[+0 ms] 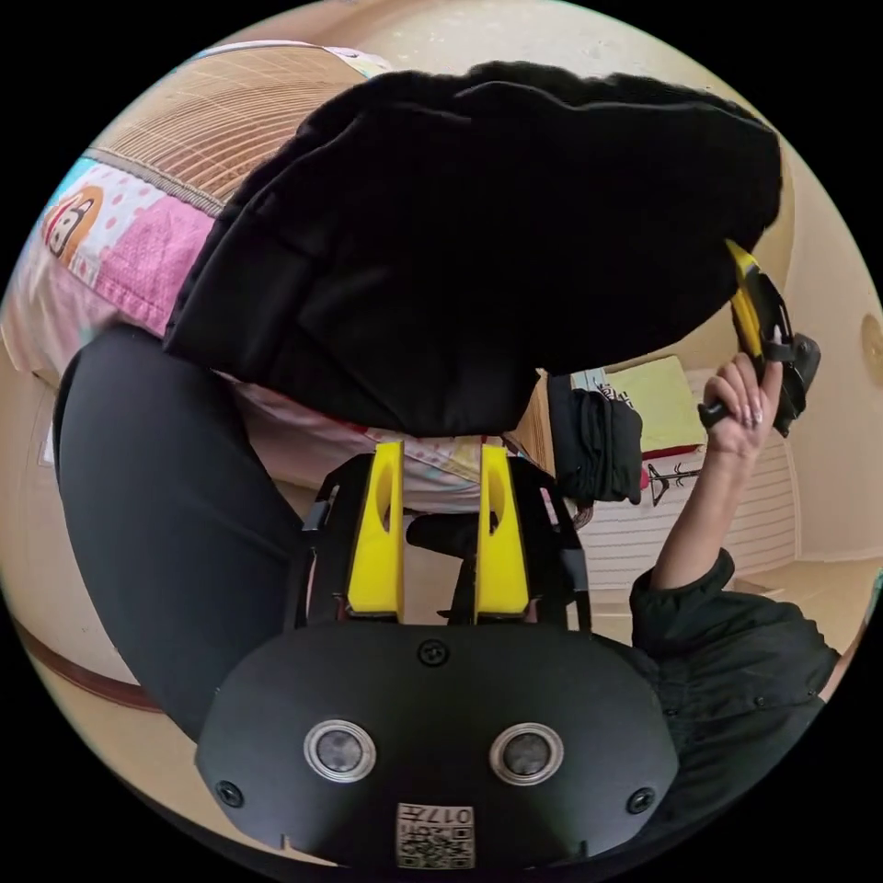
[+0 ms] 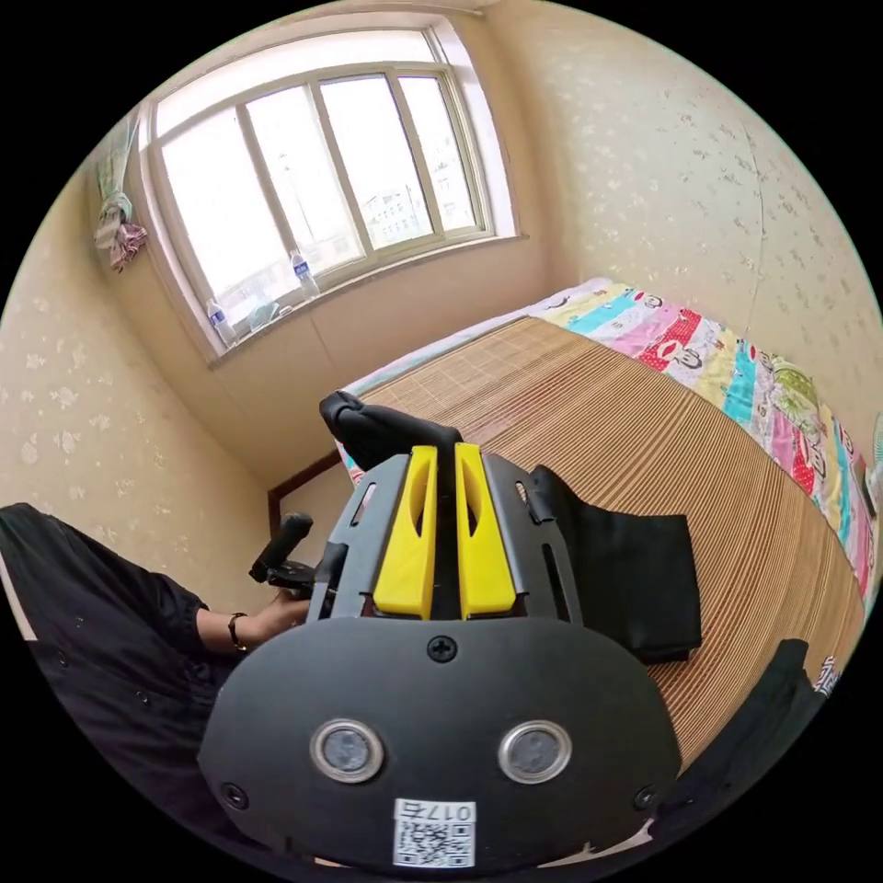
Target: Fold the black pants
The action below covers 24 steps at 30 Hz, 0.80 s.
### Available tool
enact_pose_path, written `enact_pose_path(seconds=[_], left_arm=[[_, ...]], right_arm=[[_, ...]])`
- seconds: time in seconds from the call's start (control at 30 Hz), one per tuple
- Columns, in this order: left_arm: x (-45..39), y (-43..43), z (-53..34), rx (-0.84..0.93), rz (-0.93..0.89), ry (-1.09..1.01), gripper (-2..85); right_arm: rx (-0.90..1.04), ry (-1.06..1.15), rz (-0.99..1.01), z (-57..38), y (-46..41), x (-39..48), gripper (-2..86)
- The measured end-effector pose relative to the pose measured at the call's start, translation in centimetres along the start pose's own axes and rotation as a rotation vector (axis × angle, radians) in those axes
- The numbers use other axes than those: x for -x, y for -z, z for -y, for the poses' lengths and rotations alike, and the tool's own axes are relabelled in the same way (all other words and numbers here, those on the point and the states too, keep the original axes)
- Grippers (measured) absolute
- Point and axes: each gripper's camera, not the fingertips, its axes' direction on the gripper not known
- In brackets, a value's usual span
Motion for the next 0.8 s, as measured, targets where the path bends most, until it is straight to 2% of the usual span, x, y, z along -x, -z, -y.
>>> enact_pose_path(seconds=[0.23,0.33,0.43,0.57,0.67,0.73,0.8], left_arm=[[-1.4,-2.0,-3.8,0.006,0.067,-0.047,12.7],[-2.7,-1.2,-6.4,-0.039,0.152,-0.108,13.8],[-5.6,0.9,-8.0,-0.155,0.197,-0.208,15.7],[-12.4,5.2,-7.7,-0.321,0.142,-0.452,16.6],[-18.0,6.6,-6.1,-0.313,0.128,-0.608,17.5],[-19.7,7.4,-5.1,-0.328,0.042,-0.645,16.3],[-21.5,9.4,-4.7,-0.378,-0.069,-0.691,10.3]], right_arm=[[-0.259,0.047,-0.107,-2.4,9.3,5.0,3.0],[-0.39,0.043,-0.11,-3.5,13.7,6.4,2.9],[-0.498,0.071,-0.102,-4.6,17.8,8.1,2.8],[-0.585,0.116,-0.121,-5.7,22.2,10.4,2.6],[-0.645,0.137,-0.165,-6.8,25.3,12.0,2.4],[-0.685,0.147,-0.224,-7.8,27.2,13.0,2.2],[-0.7,0.137,-0.254,-8.6,28.7,13.5,2.1]])
